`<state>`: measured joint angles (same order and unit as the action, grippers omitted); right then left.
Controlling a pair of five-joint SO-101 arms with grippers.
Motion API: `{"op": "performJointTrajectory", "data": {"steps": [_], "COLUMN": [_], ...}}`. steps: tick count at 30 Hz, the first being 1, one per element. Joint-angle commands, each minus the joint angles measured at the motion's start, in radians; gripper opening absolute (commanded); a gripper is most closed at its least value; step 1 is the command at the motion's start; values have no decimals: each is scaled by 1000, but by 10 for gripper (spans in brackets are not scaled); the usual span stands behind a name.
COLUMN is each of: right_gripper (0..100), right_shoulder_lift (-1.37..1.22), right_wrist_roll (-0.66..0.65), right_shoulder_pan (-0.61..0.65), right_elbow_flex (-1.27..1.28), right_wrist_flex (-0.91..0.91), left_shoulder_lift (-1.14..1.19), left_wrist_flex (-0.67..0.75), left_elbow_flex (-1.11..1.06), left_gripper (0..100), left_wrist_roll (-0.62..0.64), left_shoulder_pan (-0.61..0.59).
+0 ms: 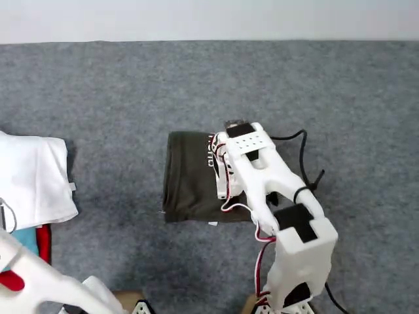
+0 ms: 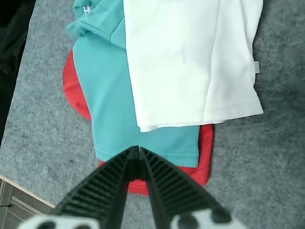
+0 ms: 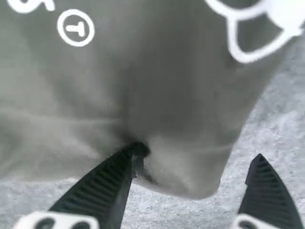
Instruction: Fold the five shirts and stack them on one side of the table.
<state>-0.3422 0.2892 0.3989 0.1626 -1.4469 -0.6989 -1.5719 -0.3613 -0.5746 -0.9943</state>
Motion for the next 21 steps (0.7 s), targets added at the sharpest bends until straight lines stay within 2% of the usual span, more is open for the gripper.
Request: {"op": "performJointTrajectory", "data": {"steps": [1,4,12,16,21], "right_gripper": [344,287,10,9,10], "right_shoulder_lift": [-18,-41,-45,-36,-36], "right_wrist_roll": [2,-58,-287,-307,-311], "right_shoulder_pan": [12,7,5,-2,-73], "right_elbow_flex": [-9,-9,-38,-44,-44], "right_wrist_flex": [7,8,10,1,-24], "left_shoulder_lift": [-25,-25,-25,-28,-29], "left_wrist_flex": [32,32,32,32,28], "left_elbow_flex": [2,2,2,2,2], "left_gripper": [8,8,8,8,8], "left_wrist_roll": [2,2,2,2,2], "left_shoulder_pan": [15,15,15,15,15]}}
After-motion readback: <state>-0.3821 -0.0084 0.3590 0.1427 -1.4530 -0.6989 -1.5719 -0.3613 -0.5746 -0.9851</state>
